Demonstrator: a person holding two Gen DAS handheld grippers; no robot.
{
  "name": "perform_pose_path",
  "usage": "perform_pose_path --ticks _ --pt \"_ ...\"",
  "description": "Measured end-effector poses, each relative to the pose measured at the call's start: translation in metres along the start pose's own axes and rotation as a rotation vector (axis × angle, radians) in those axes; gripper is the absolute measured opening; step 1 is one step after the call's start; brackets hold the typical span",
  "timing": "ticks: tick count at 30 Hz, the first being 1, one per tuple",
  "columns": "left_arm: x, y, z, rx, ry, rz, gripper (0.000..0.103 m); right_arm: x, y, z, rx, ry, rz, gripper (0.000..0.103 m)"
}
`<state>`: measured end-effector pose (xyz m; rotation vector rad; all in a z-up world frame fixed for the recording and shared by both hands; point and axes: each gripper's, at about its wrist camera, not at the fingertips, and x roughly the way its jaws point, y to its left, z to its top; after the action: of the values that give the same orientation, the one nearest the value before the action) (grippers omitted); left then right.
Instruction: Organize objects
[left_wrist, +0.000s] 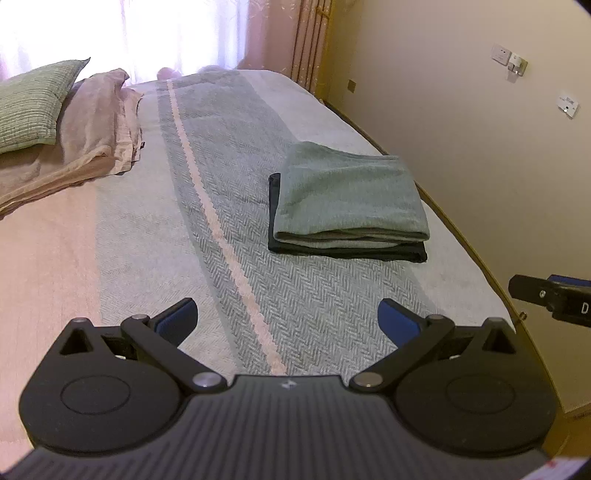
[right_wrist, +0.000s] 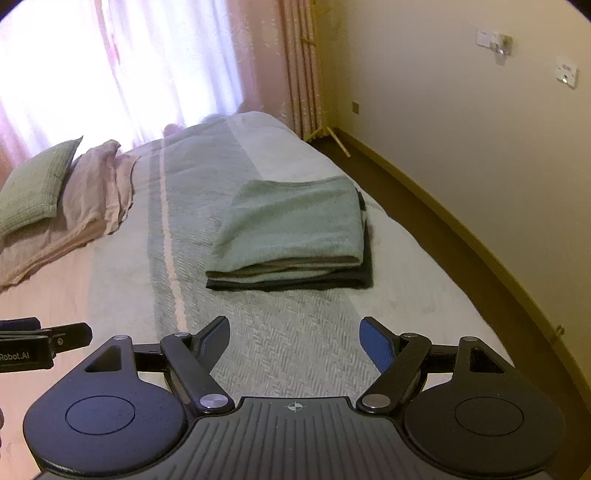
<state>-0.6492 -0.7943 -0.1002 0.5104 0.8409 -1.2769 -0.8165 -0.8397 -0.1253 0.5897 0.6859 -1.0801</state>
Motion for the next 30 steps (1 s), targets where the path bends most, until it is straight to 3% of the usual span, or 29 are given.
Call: perform_pose_path --ticks 14,30 --pt "0.016 -0.044 0.007 0.039 0.014 0.019 0.102 0.008 -0.028 0.010 -0.070 0.008 -0.003 0.075" --pt "0.026 -0.061 0.015 0.068 0.025 0.031 0.102 0.016 -0.042 0.015 -0.060 0.031 0.005 0.075"
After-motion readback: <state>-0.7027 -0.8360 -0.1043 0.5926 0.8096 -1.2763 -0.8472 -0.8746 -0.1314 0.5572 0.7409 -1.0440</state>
